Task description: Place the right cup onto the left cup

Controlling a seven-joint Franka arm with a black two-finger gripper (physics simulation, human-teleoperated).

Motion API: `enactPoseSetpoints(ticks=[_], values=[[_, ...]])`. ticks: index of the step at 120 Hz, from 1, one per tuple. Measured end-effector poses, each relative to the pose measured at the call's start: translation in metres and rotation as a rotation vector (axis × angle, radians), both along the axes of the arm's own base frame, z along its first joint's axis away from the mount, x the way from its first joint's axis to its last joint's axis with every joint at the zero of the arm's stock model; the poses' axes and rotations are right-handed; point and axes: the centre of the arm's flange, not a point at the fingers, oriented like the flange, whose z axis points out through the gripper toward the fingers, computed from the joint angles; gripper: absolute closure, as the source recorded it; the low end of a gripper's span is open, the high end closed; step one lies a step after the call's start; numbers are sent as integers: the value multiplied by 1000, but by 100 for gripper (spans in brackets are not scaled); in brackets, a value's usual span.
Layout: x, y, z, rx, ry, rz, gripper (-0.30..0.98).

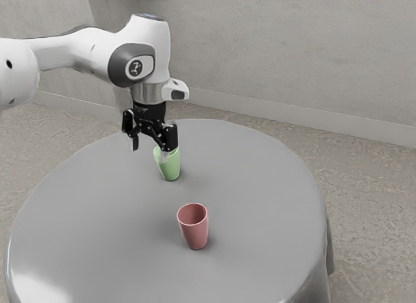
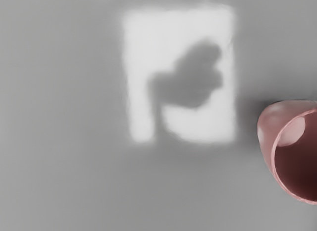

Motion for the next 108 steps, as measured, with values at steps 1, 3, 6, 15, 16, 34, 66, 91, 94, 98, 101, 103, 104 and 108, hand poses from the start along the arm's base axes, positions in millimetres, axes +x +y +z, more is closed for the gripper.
enactPoseSetpoints(ticks=[1, 3, 6, 15, 16, 34, 66, 91, 94, 98, 101, 103, 104, 108], values=[[0, -3, -2, -2, -1, -3, 0], [-1, -7, -5, -5, -4, -8, 0], [-2, -13, -9, -10, -10, -12, 0], [-2, -24, -19, -22, -32, -16, 0], [-2, -25, -20, -23, -34, -16, 0], [-5, -31, -45, -45, -48, 3, 0], [-20, -45, -80, -83, -47, 31, 0], [-26, -53, -91, -96, -58, 39, 0], [-28, -53, -95, -96, -55, 41, 0], [-30, -53, -100, -95, -50, 43, 0], [-31, -53, -104, -96, -47, 46, 0], [-32, -52, -106, -97, -44, 48, 0], [-32, -52, -108, -97, -42, 49, 0], [-34, -52, -113, -99, -36, 54, 0]])
